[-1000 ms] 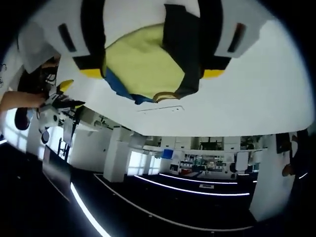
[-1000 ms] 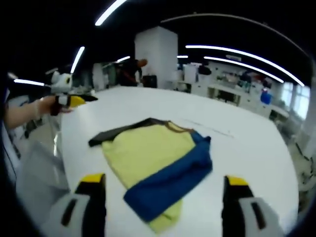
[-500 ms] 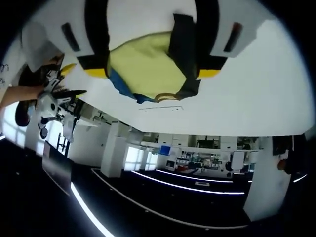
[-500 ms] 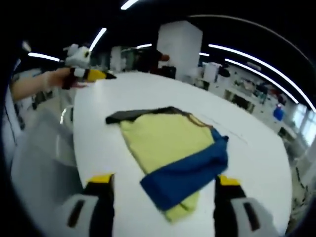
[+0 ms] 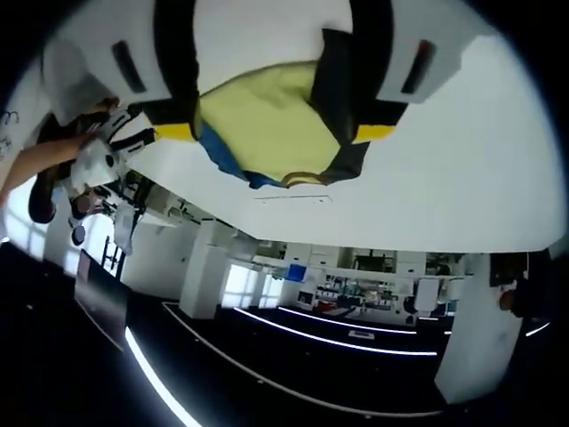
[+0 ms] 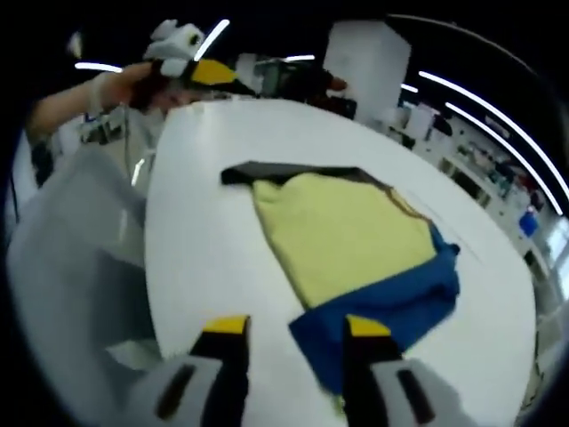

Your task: Fold the garment on the visible template until the final outline fits inside the template.

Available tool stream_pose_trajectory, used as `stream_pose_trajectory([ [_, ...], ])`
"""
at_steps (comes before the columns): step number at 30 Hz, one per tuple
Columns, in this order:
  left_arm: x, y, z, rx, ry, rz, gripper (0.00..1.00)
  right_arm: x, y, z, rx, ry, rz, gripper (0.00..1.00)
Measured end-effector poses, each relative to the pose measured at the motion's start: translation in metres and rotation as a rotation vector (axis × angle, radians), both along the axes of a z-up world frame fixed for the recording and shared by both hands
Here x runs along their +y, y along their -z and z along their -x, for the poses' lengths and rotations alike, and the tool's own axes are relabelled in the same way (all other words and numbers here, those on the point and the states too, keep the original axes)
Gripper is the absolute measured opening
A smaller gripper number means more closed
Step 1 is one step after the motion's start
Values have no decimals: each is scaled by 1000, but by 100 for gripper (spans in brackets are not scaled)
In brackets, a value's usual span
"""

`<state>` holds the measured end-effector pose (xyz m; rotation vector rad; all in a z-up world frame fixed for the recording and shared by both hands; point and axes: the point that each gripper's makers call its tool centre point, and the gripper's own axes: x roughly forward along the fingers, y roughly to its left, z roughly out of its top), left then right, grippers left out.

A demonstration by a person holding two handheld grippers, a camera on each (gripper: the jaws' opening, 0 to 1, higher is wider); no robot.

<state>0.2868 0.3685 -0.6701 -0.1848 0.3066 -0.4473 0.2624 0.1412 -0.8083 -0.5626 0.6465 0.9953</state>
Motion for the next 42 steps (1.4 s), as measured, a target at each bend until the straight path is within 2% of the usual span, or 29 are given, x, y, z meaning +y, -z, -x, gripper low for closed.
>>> stream_pose_trajectory([
  [6,-2,-2,0,-6,-5,13,64,4,15,-4,17,-11,40,18],
  [15,-1,5,4,16,-20,31,64,3,42,-10,68,-6,96,10],
  [25,1,10,4,28,-23,33,63,-2,37,-16,65,28,74,0],
  [28,-1,10,4,30,-19,32,63,-1,33,-16,82,80,30,0],
  [30,-2,10,3,30,-17,36,62,-2,27,-18,70,105,-4,0],
  [35,-6,12,0,34,-4,36,62,-15,-8,-33,-59,160,-75,0],
  [36,-7,12,-1,36,0,37,62,-19,-12,-36,-68,179,-82,0],
  [38,-10,13,-3,39,11,36,62,-33,-25,-46,-123,226,-91,0],
  [42,-19,16,-5,51,39,31,62,-65,-43,-61,-181,327,-112,0],
])
